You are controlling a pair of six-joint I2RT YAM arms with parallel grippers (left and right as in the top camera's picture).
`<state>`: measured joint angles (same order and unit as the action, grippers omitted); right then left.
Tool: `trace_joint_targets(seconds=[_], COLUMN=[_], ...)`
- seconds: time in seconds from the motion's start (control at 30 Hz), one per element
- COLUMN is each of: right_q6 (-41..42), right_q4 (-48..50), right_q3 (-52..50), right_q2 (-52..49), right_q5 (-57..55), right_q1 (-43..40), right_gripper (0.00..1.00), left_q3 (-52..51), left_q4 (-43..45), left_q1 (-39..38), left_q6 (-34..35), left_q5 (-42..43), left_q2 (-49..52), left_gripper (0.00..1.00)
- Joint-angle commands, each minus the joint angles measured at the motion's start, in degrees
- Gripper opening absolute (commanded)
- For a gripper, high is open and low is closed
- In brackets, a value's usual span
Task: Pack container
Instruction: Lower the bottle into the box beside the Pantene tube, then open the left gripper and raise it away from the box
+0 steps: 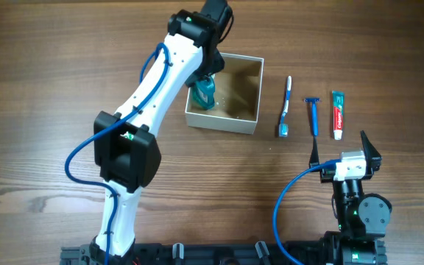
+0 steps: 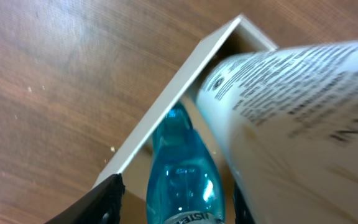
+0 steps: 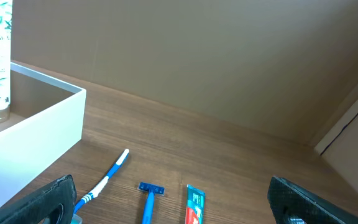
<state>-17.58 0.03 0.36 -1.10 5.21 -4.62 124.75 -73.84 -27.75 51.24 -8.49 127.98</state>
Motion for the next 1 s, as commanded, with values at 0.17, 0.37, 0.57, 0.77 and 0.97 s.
trace_joint_targets(seconds=[0.17,0.37,0.57,0.77,0.97], right_q6=[1.09,1.09,1.09,1.11,1.11], right_q4=[0.15,0.15,0.15,0.15,0.15], right_q3=[-0.07,-0.07,-0.07,-0.07,-0.07], right_q2=[0.46,0.46,0.46,0.46,0.46], right_q5=[-0.94,-0.94,-0.94,-0.94,-0.94], right_q1=[0.22,0.22,0.22,0.22,0.22], right_gripper=[1.0,1.0,1.0,1.0,1.0], left_q3=[0.13,0.13,0.13,0.13,0.0], left_q4=[6.21,10.67,8.74,-6.01,-22.69], left_q1=[0.39,0.39,0.52,2.99,8.22], left_q6=[-13.11,-21.75,-30.58,-30.49,-26.45], left_q5=[-3.17,-3.15,-4.9,-10.82,-9.46], left_q2=[-9.86,-15.5,-20.94,-24.81,-24.65], left_gripper=[0.6,0.61,0.66,0.63,0.59])
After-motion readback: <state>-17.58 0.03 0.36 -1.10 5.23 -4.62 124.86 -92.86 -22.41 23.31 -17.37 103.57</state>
